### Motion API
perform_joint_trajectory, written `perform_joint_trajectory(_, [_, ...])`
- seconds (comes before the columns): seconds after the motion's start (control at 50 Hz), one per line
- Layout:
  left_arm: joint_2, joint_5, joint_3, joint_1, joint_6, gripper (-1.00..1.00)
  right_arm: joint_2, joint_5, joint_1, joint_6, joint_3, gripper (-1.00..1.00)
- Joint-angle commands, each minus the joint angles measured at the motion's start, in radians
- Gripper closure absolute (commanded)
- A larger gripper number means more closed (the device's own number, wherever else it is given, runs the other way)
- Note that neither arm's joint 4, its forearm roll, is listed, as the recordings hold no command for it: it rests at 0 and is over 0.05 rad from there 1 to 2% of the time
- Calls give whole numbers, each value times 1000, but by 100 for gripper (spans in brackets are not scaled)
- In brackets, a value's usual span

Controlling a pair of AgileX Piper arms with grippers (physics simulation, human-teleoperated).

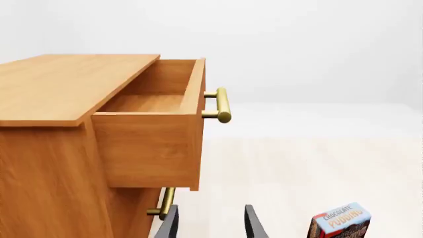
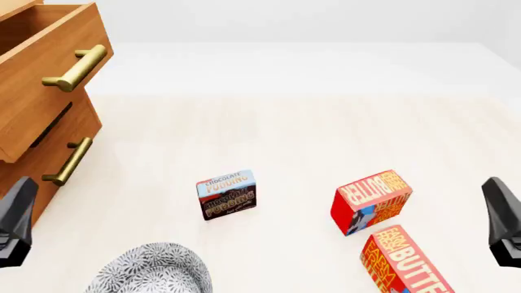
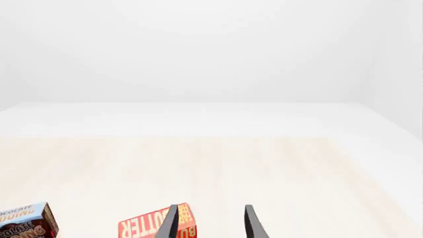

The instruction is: Put the chocolate pudding in the top drawer of the cabinet and close it.

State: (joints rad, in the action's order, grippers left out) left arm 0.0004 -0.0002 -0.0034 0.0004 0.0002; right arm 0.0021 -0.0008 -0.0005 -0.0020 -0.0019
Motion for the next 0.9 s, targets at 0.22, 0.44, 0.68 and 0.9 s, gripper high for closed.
perform_joint_trajectory(0.22, [0, 11, -14, -34, 2, -100, 2, 5, -1, 0, -7, -100])
perform_joint_trajectory(0.44, [4, 52, -57, -48, -33, -100, 3, 5, -1, 3, -6, -100])
perform_joint_trajectory(0.68, [0, 167, -239, -15, -48, -100, 3, 5, -1, 3, -6, -100])
perform_joint_trajectory(0.9, [0, 245, -342, -12, -15, -100, 3, 5, -2, 3, -6, -100])
